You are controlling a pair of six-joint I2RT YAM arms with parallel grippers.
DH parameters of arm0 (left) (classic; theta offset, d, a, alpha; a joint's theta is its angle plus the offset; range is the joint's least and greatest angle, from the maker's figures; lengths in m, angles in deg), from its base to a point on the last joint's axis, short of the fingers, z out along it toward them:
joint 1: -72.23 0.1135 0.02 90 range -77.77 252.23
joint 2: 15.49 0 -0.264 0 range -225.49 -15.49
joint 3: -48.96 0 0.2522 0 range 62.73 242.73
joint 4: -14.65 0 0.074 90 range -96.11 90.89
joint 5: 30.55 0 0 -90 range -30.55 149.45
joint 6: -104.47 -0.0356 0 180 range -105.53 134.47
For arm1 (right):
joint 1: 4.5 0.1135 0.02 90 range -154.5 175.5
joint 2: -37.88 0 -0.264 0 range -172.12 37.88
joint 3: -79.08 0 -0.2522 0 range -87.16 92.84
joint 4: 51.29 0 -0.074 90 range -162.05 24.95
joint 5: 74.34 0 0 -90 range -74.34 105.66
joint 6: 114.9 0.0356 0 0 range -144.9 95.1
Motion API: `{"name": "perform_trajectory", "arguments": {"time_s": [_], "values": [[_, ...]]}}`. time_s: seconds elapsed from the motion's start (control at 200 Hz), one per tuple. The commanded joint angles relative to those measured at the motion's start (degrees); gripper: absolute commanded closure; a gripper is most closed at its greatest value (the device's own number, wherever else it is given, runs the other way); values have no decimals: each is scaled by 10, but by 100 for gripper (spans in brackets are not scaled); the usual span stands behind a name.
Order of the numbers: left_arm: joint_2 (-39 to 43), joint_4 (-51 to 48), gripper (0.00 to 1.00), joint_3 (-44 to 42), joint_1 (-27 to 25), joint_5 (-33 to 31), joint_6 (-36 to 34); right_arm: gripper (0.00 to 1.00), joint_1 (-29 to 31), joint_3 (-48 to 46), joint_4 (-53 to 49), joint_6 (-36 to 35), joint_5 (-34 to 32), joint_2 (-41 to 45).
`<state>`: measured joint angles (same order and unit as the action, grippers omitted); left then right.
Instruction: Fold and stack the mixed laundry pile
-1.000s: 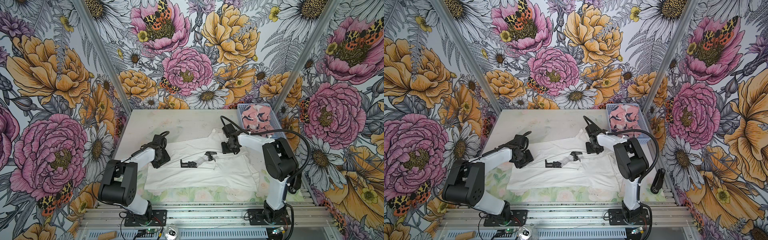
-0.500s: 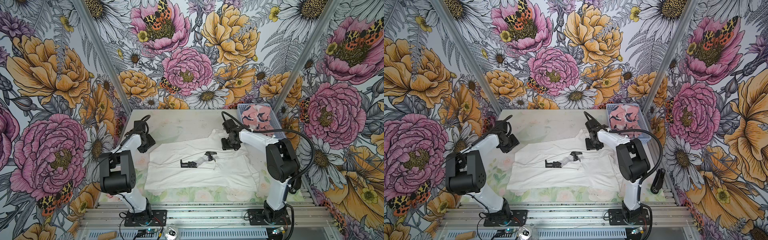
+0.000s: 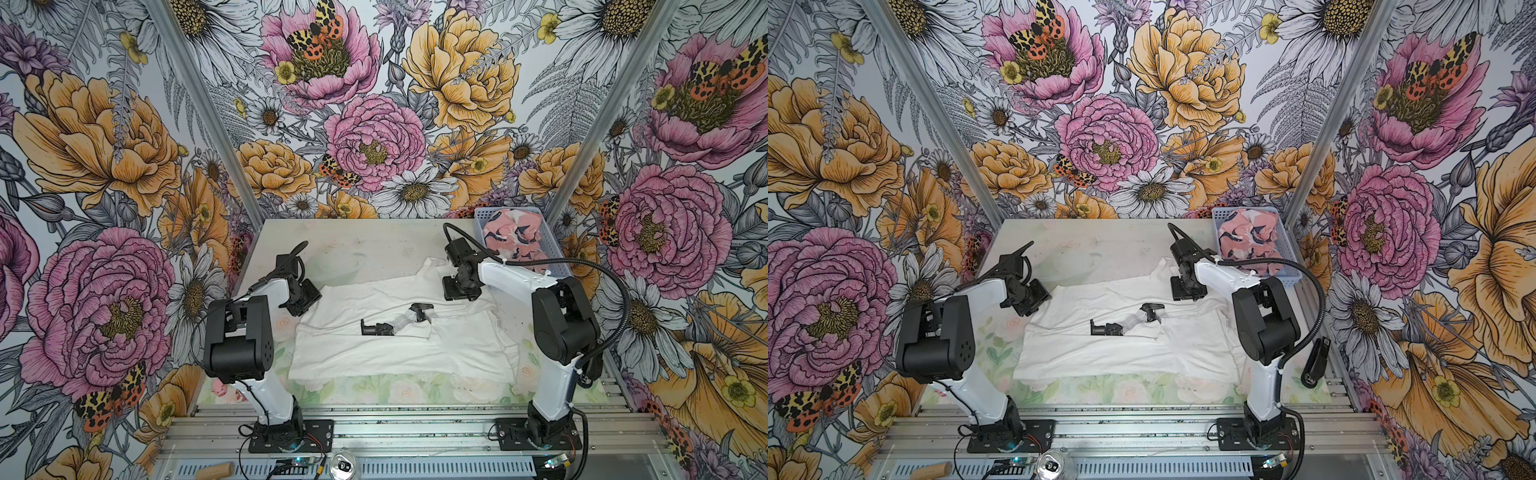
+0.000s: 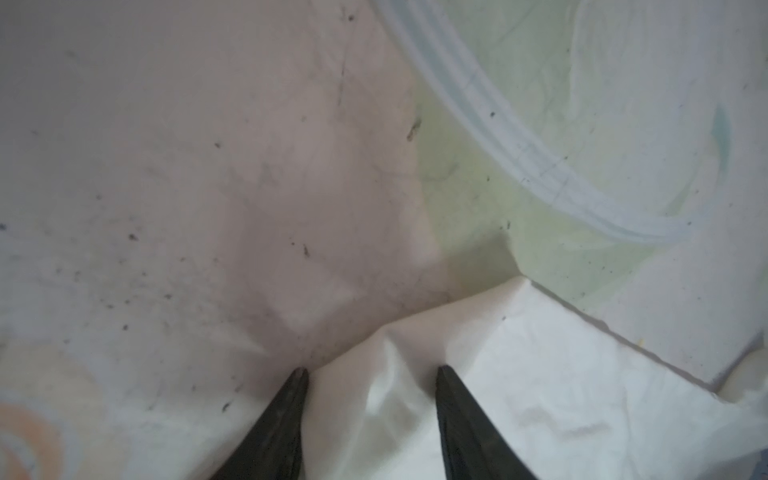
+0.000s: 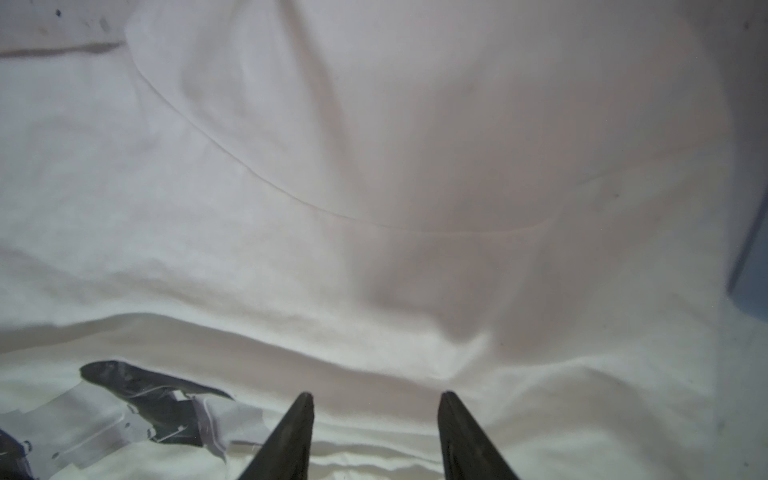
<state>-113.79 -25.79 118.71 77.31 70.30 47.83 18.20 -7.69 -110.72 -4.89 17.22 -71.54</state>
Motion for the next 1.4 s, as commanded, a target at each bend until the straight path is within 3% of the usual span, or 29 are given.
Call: {"name": "perform_trajectory", "arguments": {"time_s": [0.0,0.315,0.64,1.056,1.396], "values": [[34,41,49,-4,-8,33,20,49,3,12,-1,6,5,18],[109,48,49,-19,-15,35,-4,49,5,8,1,8,5,20],[104,8,50,-23,1,-91,-44,49,5,5,1,9,5,27],[-12,73,58,12,10,-36,-71,49,6,3,1,12,5,31],[-34,103,63,16,13,-26,-71,49,6,5,1,12,5,28]]}}
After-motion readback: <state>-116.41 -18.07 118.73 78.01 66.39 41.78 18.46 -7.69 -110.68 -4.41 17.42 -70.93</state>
